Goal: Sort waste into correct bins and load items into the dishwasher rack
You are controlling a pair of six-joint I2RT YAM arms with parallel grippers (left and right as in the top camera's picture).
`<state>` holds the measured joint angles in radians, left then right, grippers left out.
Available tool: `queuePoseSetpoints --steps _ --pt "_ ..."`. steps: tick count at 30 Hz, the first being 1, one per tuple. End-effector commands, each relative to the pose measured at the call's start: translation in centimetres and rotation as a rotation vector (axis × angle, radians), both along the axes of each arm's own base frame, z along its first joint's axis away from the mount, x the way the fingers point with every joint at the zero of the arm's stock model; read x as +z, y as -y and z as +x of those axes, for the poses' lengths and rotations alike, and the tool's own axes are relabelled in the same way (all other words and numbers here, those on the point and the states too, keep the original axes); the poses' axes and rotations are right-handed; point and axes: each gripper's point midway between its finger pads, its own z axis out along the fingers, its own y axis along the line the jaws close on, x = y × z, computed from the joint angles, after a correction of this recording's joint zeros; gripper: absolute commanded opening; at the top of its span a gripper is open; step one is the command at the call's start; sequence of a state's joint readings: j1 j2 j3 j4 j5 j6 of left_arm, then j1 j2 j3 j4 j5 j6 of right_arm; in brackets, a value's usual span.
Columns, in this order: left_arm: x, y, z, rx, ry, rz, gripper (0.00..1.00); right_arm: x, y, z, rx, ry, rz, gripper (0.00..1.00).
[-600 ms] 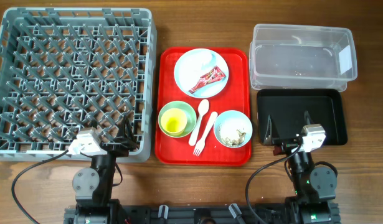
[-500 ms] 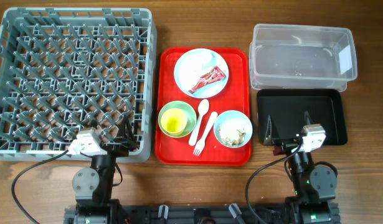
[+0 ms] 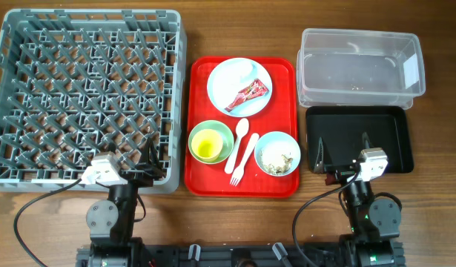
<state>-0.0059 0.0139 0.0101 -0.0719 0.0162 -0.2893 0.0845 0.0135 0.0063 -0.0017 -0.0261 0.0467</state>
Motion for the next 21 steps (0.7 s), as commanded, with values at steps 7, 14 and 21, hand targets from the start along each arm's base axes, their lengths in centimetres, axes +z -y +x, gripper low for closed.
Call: queuePoseSetpoints --steps 7,14,21 --pt "-0.1 0.1 0.0 -0.007 -0.001 0.019 1.0 0.1 -0.5 -0.1 0.028 0.007 -0.011 1.0" --pt "-0.1 0.1 0.0 -0.007 0.0 0.019 1.0 0.1 -0.5 -0.1 0.026 -0.015 0.162 1.0" --pt "0.3 0.1 -0.5 -0.007 -0.048 0.02 1.0 1.4 -0.9 -0.5 0.048 -0.087 0.161 1.0"
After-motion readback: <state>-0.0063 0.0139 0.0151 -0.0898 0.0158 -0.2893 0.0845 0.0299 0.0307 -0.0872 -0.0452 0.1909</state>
